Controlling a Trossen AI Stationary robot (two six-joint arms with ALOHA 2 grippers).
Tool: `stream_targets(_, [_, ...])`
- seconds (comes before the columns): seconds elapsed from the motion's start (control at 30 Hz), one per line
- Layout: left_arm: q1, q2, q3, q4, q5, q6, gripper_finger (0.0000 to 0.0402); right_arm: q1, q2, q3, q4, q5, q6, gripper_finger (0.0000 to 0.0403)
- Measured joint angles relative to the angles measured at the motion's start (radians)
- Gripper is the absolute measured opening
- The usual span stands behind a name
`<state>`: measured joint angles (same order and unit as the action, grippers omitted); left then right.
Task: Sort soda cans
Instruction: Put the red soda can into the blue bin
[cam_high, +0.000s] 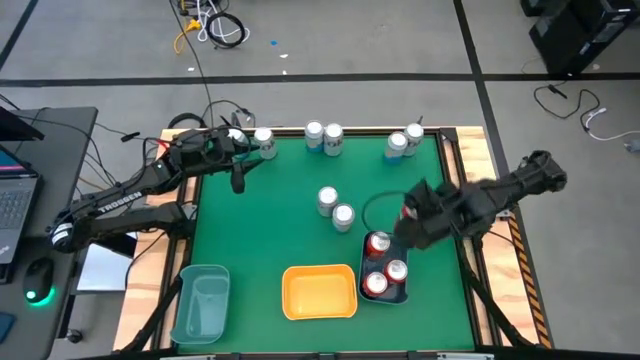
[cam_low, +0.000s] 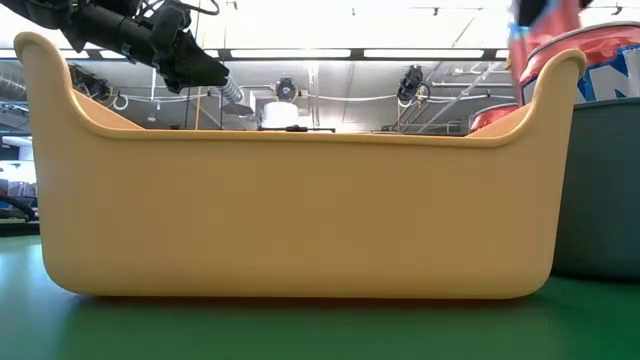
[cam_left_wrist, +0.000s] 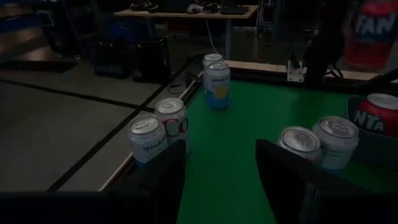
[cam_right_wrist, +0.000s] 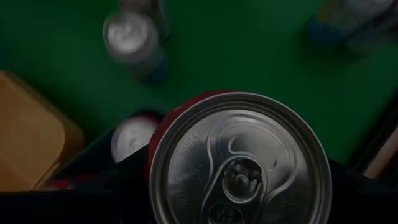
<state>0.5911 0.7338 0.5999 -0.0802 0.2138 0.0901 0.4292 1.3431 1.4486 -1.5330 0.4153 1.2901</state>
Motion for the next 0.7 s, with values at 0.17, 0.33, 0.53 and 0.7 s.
stream_targets(0.17, [0.0, 0.0, 0.0, 0.0, 0.0, -0.023, 0.0198, 0.075, 0.0, -0.142, 0.146, -0.024, 0.086, 0.0292])
stream_targets(0.33, [0.0, 0.0, 0.0, 0.001, 0.0, -0.042, 0.0198, 0.093, 0.0, -0.245, 0.254, -0.05, 0.117, 0.0292])
stream_targets(0.53, [0.0, 0.0, 0.0, 0.002, 0.0, -0.045, 0.0198, 0.092, -0.001, -0.298, 0.333, -0.054, 0.103, 0.0292])
stream_targets(0.7, [-0.001, 0.0, 0.0, 0.001, 0.0, -0.053, 0.0198, 0.089, 0.004, -0.348, 0.402, -0.052, 0.094, 0.0292])
